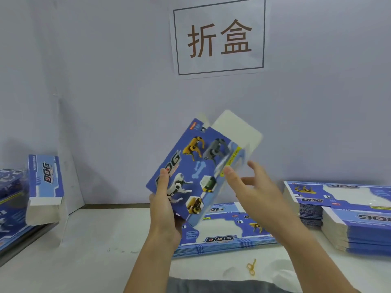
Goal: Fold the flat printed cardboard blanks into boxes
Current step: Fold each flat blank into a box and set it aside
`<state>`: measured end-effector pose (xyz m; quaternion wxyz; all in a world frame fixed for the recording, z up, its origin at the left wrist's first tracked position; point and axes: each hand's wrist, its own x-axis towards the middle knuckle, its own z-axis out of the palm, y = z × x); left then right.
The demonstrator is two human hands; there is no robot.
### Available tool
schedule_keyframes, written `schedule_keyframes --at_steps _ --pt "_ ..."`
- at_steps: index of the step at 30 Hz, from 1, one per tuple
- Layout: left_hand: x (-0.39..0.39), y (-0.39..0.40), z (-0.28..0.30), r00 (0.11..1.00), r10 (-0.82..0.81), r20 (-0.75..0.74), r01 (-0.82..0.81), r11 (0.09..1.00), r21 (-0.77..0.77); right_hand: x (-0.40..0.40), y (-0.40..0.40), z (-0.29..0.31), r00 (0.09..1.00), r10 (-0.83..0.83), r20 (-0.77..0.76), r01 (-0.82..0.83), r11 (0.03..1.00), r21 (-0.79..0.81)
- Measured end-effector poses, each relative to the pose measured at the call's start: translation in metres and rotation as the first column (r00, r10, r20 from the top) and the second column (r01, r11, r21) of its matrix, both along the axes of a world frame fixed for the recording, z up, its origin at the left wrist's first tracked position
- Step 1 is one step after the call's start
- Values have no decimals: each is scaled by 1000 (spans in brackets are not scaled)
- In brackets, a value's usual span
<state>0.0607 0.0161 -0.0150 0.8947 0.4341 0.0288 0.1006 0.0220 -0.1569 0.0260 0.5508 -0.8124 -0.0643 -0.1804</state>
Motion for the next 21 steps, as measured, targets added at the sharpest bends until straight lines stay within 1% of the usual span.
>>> schedule_keyframes --at_steps 2,5,7,9,11,12,13,15,17,19,21 --pt "-4 -4 0 987 -150 50 145 985 96 4 2 -4 999 35 16 -38 983 178" --pt "-7 -4 -2 961 -276 26 262 935 239 10 -2 -7 997 23 69 -53 878 476" --pt "-8 0 -3 943 -333 -4 313 881 354 14 -9 -10 993 15 121 -84 801 593" --pt "-9 6 -4 914 -402 -60 375 777 506 18 -18 -13 984 9 178 -124 749 650" --pt "-11 10 -4 912 -390 -125 371 655 658 20 -26 -16 979 10 204 -141 758 636" --pt "-11 11 -3 927 -352 -128 335 626 704 21 -30 -17 977 22 214 -152 774 614" --pt "-11 13 -1 946 -305 -110 286 626 725 21 -34 -18 975 37 219 -162 792 588" --pt "-12 15 6 976 -216 3 150 686 712 23 -39 -22 971 90 221 -189 854 485" --pt "-13 13 11 968 -187 165 33 750 660 23 -40 -26 960 195 202 -253 913 321" --pt "-13 6 14 928 -220 300 -5 799 601 23 -33 -30 932 327 157 -355 910 213" --pt "-15 -1 16 902 -206 379 -32 845 534 24 -24 -34 894 433 116 -448 873 193"
